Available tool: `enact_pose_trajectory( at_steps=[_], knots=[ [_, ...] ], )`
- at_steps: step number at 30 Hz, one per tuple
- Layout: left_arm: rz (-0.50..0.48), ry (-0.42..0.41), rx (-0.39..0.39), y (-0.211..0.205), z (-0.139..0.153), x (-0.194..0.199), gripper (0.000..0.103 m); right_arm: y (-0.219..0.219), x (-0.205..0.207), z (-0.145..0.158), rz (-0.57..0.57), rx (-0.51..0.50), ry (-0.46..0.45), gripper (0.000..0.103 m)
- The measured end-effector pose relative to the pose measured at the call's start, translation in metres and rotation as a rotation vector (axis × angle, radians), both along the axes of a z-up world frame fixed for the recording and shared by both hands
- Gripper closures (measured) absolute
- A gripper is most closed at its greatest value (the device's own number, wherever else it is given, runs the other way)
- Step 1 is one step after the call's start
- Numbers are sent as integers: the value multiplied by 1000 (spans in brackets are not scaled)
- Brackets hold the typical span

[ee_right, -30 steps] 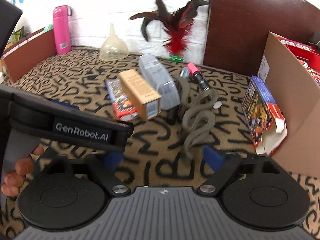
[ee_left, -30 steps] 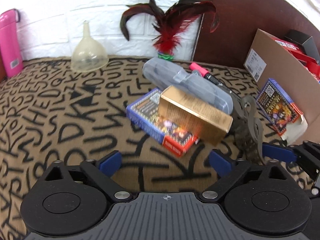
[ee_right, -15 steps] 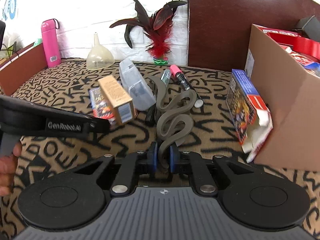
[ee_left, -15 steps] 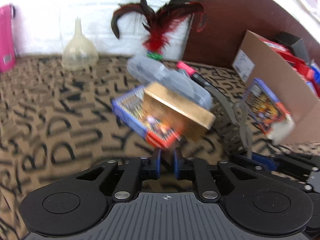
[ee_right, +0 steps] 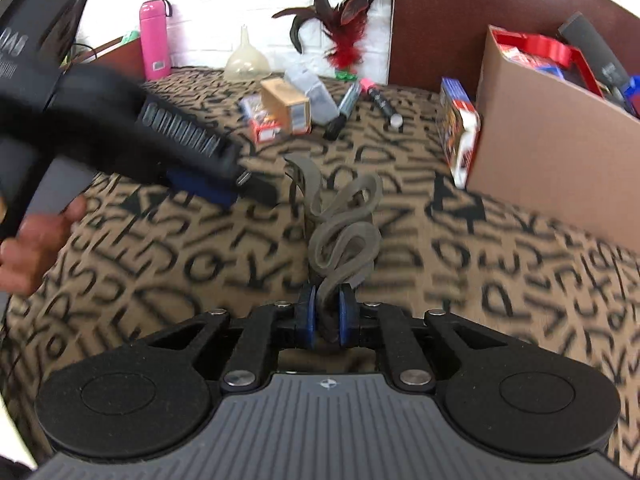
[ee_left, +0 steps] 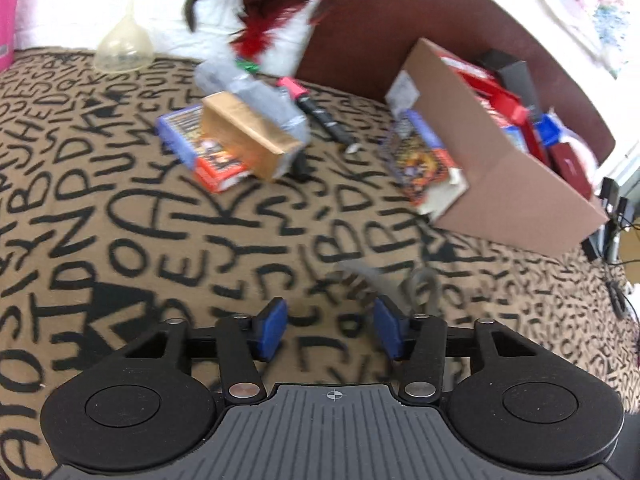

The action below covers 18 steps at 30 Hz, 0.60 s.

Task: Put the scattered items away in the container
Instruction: 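Lift the grey coiled toy with the right gripper and carry it over the cardboard box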

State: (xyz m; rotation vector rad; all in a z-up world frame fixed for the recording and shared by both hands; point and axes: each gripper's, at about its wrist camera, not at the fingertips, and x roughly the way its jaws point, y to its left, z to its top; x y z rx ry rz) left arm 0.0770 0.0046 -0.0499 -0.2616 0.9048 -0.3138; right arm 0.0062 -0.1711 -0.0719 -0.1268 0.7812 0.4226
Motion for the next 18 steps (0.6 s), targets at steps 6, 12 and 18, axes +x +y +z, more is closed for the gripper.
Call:
enact_pose_trajectory(
  at_steps=[6,12,18],
  knots=[
    [-26,-16,28,-26,-1,7,28,-12,-9,2,-30,24,3,69],
    [-32,28,-44,-24,-15,13,55,-13,-3,0,-42,39,-9,56],
    [-29,16,-46,-28,-17,12,57,-18,13,-8,-43,98,-8,62]
  ],
)
